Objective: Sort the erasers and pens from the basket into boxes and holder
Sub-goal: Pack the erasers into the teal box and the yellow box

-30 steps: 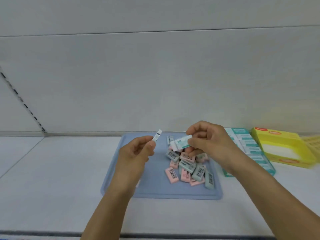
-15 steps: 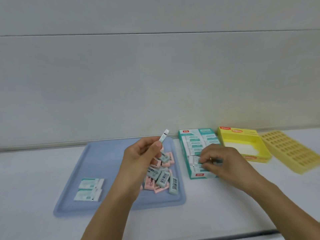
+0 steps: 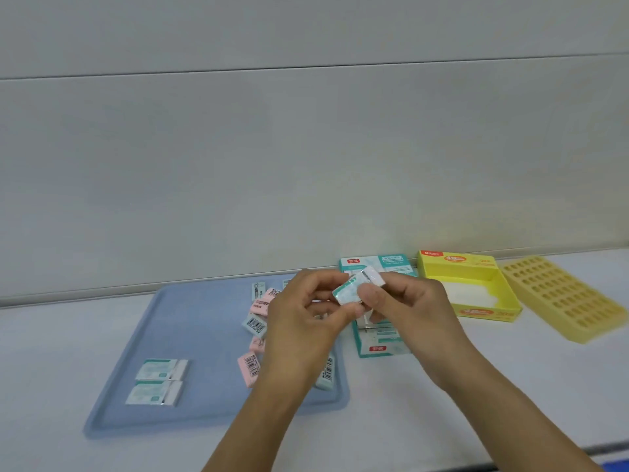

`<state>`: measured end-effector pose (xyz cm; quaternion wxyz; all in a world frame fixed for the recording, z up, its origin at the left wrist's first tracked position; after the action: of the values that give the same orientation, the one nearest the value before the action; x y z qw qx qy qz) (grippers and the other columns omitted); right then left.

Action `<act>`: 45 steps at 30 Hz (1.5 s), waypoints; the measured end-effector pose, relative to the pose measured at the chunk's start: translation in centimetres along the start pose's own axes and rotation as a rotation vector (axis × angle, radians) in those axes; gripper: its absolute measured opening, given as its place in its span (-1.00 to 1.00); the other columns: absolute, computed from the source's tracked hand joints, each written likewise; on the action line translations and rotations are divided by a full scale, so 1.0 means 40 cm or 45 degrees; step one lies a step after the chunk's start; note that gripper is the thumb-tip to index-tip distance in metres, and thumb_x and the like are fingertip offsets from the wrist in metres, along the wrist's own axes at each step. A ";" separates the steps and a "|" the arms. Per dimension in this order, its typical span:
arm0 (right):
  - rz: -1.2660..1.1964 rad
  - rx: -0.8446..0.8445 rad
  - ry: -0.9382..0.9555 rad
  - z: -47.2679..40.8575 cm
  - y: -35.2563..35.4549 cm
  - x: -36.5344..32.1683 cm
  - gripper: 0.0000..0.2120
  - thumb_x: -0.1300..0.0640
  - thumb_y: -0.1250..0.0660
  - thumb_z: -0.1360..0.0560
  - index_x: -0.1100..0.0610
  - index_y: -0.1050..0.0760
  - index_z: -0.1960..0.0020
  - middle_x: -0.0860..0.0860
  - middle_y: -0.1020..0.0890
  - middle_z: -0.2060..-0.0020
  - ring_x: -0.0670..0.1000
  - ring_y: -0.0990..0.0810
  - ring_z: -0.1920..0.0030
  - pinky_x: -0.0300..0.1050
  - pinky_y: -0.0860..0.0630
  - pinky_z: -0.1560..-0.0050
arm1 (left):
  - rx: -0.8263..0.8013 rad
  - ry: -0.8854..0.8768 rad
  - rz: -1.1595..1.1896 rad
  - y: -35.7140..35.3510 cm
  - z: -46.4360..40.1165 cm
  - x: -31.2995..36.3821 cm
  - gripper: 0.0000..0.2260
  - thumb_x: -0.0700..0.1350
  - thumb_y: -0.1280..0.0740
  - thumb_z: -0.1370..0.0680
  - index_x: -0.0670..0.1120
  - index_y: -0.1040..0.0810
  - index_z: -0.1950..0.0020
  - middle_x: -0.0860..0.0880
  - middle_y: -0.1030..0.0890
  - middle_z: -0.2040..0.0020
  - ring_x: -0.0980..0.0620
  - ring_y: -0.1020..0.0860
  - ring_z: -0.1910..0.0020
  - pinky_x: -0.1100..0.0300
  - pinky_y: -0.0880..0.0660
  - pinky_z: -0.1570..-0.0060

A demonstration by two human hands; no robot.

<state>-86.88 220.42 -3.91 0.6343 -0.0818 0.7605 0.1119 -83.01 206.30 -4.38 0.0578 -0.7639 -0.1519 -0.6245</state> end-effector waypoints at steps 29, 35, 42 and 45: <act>1.427 -0.009 0.214 -0.023 0.141 0.051 -0.91 0.07 -0.35 -0.54 -0.01 -0.64 0.05 -0.09 -0.56 0.09 -0.08 -0.48 0.10 -0.16 -0.42 0.20 | -0.386 -0.232 -0.921 -0.085 -0.027 -0.068 -0.80 -0.05 -0.32 -0.58 0.12 -0.58 -0.19 0.18 -0.54 -0.19 0.18 -0.45 -0.18 0.16 -0.44 -0.18; 1.022 -0.266 0.544 -0.014 -0.113 -0.031 -0.86 -0.01 -0.29 -0.48 -0.05 -0.62 0.09 -0.13 -0.58 0.19 -0.09 -0.54 0.11 -0.06 -0.50 0.11 | -0.148 -0.266 -0.789 0.153 0.046 -0.032 -0.82 -0.06 -0.41 -0.50 0.11 -0.64 -0.08 0.31 -0.55 0.03 0.30 -0.47 -0.06 0.46 -0.34 -0.07; 1.136 -0.801 0.571 -0.025 -0.515 0.029 -0.82 -0.01 -0.26 -0.57 -0.03 -0.58 -0.10 -0.09 -0.56 0.02 -0.03 -0.52 -0.07 -0.06 -0.45 -0.04 | 0.015 0.132 -1.197 0.518 0.139 -0.132 -0.62 0.02 -0.44 -0.43 0.13 -0.51 -0.23 0.22 -0.50 -0.08 0.13 -0.45 -0.15 0.38 -0.31 -0.13; 1.238 -0.916 0.487 -0.039 -0.628 0.051 -0.71 -0.02 -0.28 -0.55 0.03 -0.49 -0.24 -0.02 -0.55 -0.10 0.03 -0.48 -0.15 -0.09 -0.40 -0.04 | 0.004 0.277 -1.202 0.557 0.145 -0.146 -0.51 0.06 -0.49 -0.43 0.10 -0.45 -0.31 0.24 -0.48 -0.05 0.11 -0.44 -0.16 0.18 -0.36 -0.20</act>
<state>-82.03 195.86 -7.32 0.2968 0.0466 0.7255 0.6192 -71.80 185.86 -9.02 -0.2152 -0.5418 -0.4759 -0.6586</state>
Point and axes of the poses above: each hand's wrist, its own z-axis away from the middle knuckle, its own y-axis out of the back of the hand, x = y × z, the point moved 7 cm from there along -z, towards the middle knuckle
